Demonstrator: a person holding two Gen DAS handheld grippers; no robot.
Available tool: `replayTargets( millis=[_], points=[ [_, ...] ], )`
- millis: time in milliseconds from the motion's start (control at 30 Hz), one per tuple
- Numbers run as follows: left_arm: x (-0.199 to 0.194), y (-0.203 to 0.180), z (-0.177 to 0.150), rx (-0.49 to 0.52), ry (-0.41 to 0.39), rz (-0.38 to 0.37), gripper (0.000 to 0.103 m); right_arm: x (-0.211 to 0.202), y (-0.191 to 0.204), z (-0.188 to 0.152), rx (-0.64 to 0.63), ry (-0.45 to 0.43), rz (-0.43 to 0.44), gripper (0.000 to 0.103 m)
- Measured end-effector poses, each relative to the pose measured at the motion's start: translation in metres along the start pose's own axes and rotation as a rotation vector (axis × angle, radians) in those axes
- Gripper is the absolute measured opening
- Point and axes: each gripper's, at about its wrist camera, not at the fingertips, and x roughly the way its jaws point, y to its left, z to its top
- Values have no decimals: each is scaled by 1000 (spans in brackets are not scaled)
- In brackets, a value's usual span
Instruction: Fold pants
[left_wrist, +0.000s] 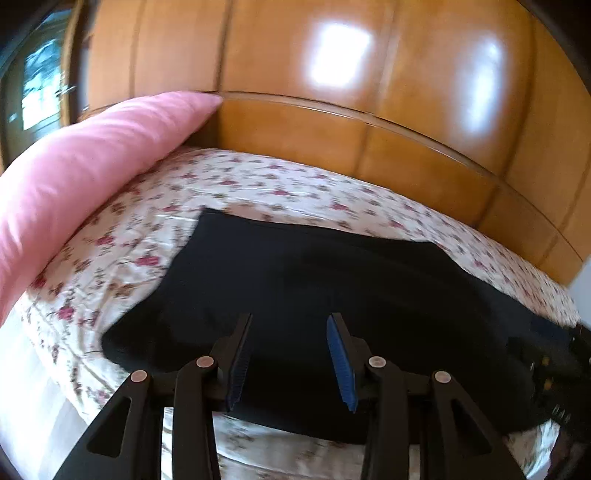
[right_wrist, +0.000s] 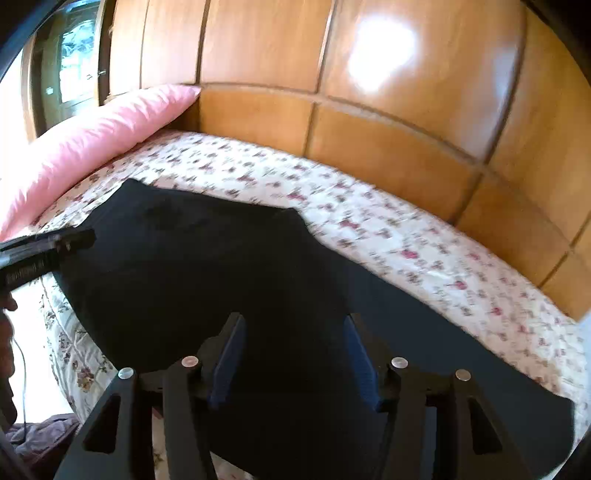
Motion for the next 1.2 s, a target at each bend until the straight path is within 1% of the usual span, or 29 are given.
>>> replayTargets(
  millis=[133, 267, 333, 533, 767, 933, 1067, 1167, 1200],
  points=[
    [2, -24, -7, 47, 26, -46, 41, -18, -15, -2, 13, -34, -62, 61],
    [2, -51, -12, 119, 30, -93, 41, -35, -34, -6, 38, -55, -128, 63],
    [3, -63, -13, 153, 31, -113, 41, -45, -47, -10, 57, -64, -167, 66],
    [11, -96, -15, 228, 55, -162, 41, -63, -85, -25, 114, -67, -266, 71],
    [12, -130, -21, 311, 75, -195, 41, -71, -119, -44, 179, -44, -340, 73],
    [16, -149, -25, 360, 94, -211, 41, -71, -142, -58, 218, -23, -377, 76],
    [25, -162, -30, 396, 129, -218, 41, -66, -166, -76, 271, 15, -376, 78],
    [30, -164, -35, 399, 152, -220, 41, -61, -197, -102, 365, 72, -349, 78],
    [32, -164, -36, 398, 158, -219, 41, -62, -216, -118, 442, 92, -312, 78]
  ],
)
